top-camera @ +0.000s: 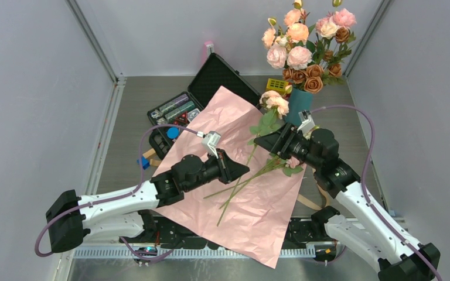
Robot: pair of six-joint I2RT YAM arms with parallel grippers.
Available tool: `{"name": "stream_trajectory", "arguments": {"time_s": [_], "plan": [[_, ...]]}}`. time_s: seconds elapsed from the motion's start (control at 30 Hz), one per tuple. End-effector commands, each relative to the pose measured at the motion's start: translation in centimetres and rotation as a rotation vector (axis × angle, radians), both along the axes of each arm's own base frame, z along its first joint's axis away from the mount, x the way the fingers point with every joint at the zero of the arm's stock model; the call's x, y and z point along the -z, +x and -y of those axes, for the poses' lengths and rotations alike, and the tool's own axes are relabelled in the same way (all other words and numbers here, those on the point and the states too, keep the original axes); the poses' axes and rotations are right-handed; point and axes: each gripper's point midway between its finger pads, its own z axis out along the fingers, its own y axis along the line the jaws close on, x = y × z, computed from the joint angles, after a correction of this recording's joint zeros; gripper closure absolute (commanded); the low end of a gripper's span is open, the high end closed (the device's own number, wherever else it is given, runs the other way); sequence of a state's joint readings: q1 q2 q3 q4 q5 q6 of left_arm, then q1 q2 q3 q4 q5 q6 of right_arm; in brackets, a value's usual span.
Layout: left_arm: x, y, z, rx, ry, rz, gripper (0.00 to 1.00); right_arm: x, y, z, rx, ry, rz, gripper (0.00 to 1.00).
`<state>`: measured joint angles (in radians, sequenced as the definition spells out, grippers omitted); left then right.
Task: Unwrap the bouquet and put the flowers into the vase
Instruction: Pick up the fake flower from the wrapping paper.
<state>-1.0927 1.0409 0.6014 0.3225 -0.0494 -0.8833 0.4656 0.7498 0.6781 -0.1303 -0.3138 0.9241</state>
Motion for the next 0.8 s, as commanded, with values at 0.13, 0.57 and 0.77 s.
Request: {"name": "stream_trajectory", "arguments": {"time_s": [0.13,0.57,0.77], "plan": [[-3.0,0.1,0.4,0.002,-0.086,0.047,1.0,-1.4,0.9,-2.2,-0.071,0.108,0.024,0.4],[-2.5,0.0,0.8,0.015,-0.073,0.035,1.0,-1.0,1.2,-2.9,-0.087,0.13,0.007,0.57],[-2.2,0.2,1.0,0.013,-0.059,0.033,1.0,-0.3,1.5,-2.8,-0.073,0.125,-0.006,0.67]]}}
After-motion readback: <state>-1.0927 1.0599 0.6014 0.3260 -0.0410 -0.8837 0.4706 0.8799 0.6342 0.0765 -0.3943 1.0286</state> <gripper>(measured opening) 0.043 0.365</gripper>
